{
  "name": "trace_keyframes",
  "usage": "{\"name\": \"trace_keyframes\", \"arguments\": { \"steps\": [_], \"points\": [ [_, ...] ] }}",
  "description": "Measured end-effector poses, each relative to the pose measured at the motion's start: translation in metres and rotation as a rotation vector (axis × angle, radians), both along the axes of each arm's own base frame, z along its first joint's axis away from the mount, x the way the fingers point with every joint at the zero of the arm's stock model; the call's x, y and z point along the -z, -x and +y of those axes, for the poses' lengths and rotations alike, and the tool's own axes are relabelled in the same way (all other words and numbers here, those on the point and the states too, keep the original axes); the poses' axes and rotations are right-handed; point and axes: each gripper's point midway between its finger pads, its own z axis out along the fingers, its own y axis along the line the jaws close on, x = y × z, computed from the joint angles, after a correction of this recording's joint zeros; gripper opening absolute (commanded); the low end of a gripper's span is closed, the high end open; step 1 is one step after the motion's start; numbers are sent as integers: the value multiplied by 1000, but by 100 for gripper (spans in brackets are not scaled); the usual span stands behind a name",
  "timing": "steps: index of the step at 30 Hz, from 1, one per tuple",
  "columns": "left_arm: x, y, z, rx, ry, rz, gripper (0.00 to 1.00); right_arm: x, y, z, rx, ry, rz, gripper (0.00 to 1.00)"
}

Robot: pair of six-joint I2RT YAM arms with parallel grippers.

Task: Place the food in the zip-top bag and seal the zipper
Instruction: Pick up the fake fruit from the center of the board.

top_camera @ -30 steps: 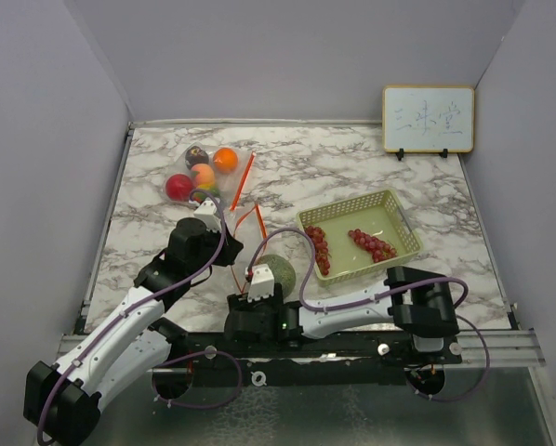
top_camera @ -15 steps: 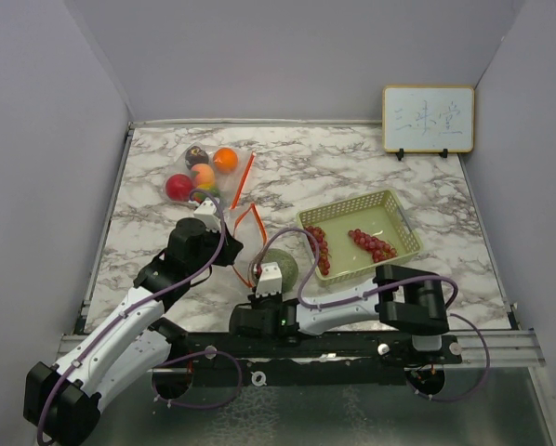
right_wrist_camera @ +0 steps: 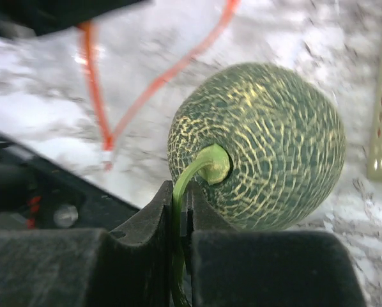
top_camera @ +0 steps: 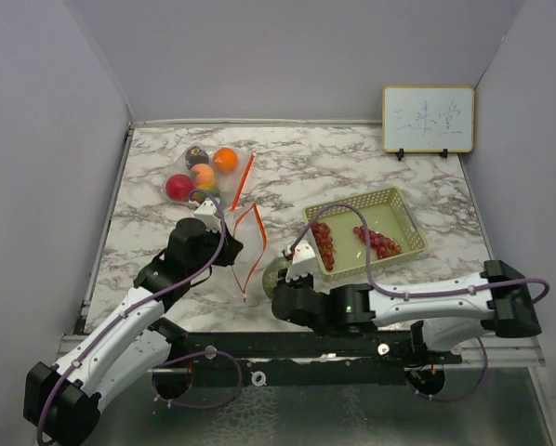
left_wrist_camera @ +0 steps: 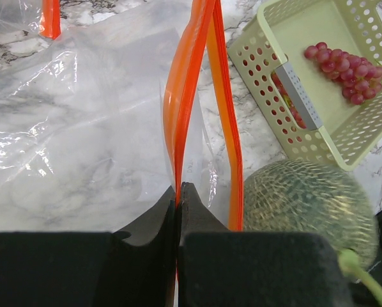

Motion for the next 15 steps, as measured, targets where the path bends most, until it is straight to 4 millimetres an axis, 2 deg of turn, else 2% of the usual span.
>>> {"name": "trace_keyframes", "arguments": {
  "steps": [7,9,11,15],
  "points": [
    [-1,1,-1,9,6,-2,0,-116,12,15,-292,-233,-183,2],
    [-4,3,-3,19,15,-7,0,-143,13,16,-348,-282,-257,2],
    [-8,5,-6,37,36,-12,0,-162,13,20,-385,-308,-323,2],
    [-21,12,-21,97,142,-34,0,-176,14,26,-444,-293,-411,2]
  ]
}}
